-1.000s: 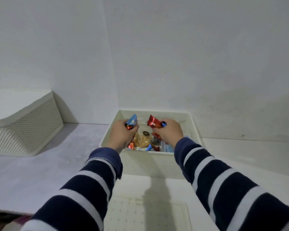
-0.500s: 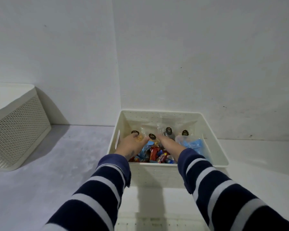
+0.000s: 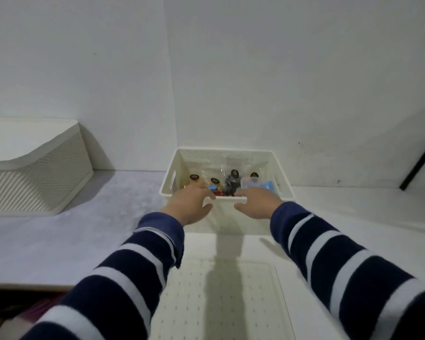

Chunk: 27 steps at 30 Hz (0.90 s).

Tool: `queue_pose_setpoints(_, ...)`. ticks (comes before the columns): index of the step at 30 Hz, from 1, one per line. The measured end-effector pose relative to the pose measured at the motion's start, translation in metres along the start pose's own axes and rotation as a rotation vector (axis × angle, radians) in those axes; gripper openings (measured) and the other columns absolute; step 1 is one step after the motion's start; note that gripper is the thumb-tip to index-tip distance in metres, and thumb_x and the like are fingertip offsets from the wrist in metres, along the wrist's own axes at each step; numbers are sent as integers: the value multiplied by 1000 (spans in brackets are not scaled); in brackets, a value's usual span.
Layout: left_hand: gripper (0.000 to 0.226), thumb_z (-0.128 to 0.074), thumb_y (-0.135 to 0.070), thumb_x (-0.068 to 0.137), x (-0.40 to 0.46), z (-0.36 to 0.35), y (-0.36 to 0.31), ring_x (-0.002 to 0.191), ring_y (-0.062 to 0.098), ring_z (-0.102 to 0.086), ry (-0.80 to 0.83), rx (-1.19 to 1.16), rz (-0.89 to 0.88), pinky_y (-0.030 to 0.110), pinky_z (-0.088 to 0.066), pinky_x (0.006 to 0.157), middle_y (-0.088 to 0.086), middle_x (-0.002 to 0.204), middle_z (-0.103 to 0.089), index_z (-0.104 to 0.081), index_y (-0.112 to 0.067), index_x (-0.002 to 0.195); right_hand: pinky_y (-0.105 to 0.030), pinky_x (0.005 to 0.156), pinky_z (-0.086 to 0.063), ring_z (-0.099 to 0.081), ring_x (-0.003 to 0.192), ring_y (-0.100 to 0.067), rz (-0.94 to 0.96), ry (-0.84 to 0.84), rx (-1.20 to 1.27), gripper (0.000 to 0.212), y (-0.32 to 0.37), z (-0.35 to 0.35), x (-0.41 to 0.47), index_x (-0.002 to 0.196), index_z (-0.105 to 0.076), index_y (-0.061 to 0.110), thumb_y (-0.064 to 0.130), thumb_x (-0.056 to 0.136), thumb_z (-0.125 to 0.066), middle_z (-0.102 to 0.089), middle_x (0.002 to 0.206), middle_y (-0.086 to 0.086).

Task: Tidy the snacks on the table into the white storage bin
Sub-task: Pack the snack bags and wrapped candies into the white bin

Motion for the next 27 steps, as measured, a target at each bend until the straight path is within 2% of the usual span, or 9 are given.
queue_pose_setpoints(5, 33, -51, -33, 94, -82, -29, -7, 130, 21, -42, 11, -83, 122, 40, -42, 102, -3, 143, -44, -57, -27, 126, -44, 106, -38, -43, 131, -26, 23, 26, 23, 49, -9, -38, -75, 139, -41, 36, 50, 92, -42, -41, 147, 4)
queue_pose_setpoints(9, 39, -53, -38, 92, -150, -68, 11, 135, 22, -35, 110, -96, 330, 43, -40, 103, -3, 151, -32, -51, -30, 131, -44, 106, -38, -40, 132, -27, -10, 149, 19, 49, -25, -97, -127, 140, -38, 35, 48, 93, -41, -36, 149, 1)
queue_pose_setpoints(13, 61, -58, -45, 88, -210, -109, 38, 141, 32, -24, 264, -48, 502, 49, -36, 107, 5, 158, -13, -36, -29, 142, -45, 107, -36, -34, 134, -31, -125, 277, -9, 59, -48, -165, -164, 147, -25, 34, 51, 92, -40, -27, 153, -4)
queue_pose_setpoints(16, 83, -65, -49, 83, -241, -128, 49, 142, 38, -16, 301, -95, 677, 53, -33, 109, 10, 159, 1, -20, -25, 149, -47, 108, -34, -28, 136, -34, -254, 254, 28, 69, -63, -196, -176, 150, -14, 32, 57, 91, -38, -20, 154, -7)
queue_pose_setpoints(18, 93, -69, -49, 80, -252, -138, 55, 140, 41, -22, 290, -182, 760, 53, -32, 110, 15, 159, 0, -14, -22, 150, -46, 108, -34, -29, 134, -36, -336, 206, 85, 75, -69, -207, -179, 151, -13, 32, 63, 88, -40, -22, 150, -10)
queue_pose_setpoints(21, 100, -72, -44, 79, -261, -153, 57, 137, 37, -31, 282, -340, 787, 45, -35, 109, 15, 157, -6, -7, -19, 151, -46, 108, -35, -29, 132, -38, -400, 178, 181, 85, -70, -220, -178, 150, -8, 35, 69, 81, -45, -20, 145, -11)
queue_pose_setpoints(24, 100, -74, -38, 78, -268, -161, 52, 130, 32, -39, 199, -422, 808, 43, -39, 106, 12, 150, -18, -9, -18, 152, -45, 106, -37, -29, 132, -38, -426, 160, 225, 89, -68, -224, -176, 150, -5, 38, 70, 79, -49, -22, 141, -13)
queue_pose_setpoints(27, 100, -78, -36, 75, -272, -159, 47, 129, 31, -40, 146, -480, 832, 42, -40, 106, 10, 150, -21, -16, -19, 152, -43, 104, -35, -25, 132, -37, -456, 148, 270, 88, -67, -220, -178, 150, -2, 40, 64, 82, -53, -22, 137, -13)
Point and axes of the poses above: each hand's wrist, its own x-axis towards the middle knuckle, its own z-axis out of the back of the hand, y = z × x, the point moved 1 cm from there along x, towards the middle knuckle
